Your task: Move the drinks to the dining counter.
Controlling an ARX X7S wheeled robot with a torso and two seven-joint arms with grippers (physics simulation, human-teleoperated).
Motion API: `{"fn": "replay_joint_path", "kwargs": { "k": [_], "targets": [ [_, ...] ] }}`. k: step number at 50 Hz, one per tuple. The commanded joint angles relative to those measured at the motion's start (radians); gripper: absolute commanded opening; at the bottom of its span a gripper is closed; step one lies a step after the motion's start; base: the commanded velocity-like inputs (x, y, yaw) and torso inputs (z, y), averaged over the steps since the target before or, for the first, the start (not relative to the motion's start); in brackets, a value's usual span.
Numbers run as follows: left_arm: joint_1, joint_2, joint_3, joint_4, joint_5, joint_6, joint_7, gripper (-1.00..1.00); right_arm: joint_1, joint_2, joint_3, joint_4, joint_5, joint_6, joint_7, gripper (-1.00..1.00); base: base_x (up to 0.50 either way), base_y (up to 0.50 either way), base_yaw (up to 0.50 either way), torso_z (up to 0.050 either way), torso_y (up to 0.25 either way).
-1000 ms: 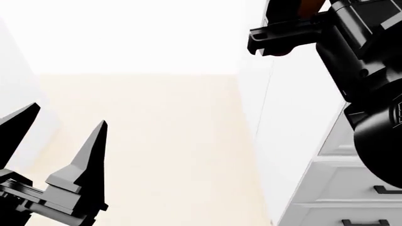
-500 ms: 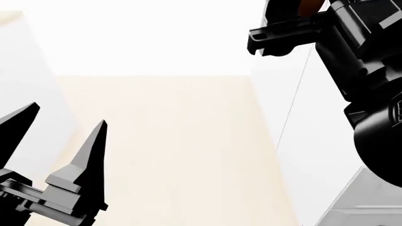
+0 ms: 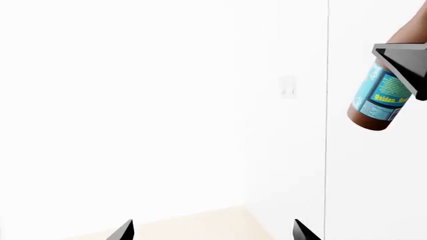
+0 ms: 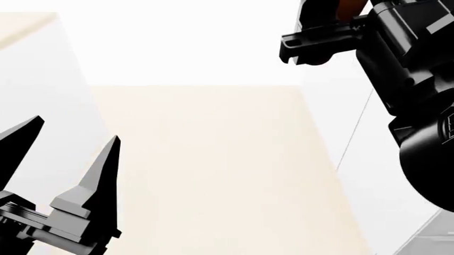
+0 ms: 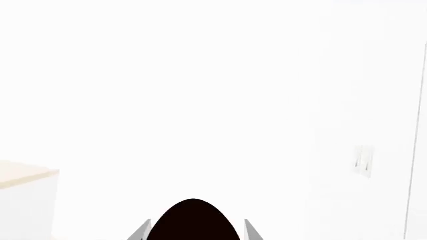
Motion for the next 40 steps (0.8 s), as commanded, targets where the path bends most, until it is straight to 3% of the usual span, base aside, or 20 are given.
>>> {"fn": "replay_joint_path", "kwargs": {
  "k": [1, 40],
  "targets": [
    [-0.003, -0.004, 0.003, 0.001, -0.003, 0.004, -0.002, 1.00, 0.013, -0.003, 0.006, 0.004, -0.010, 0.012, -0.004, -1.00, 0.00, 0.50, 0.00, 0.000, 0.000],
    [-0.002, -0.005, 0.006, 0.001, -0.005, 0.008, -0.007, 1.00, 0.007, 0.005, -0.003, 0.001, -0.012, 0.019, 0.006, -1.00, 0.00, 0.50, 0.00, 0.000, 0.000]
  ]
}}
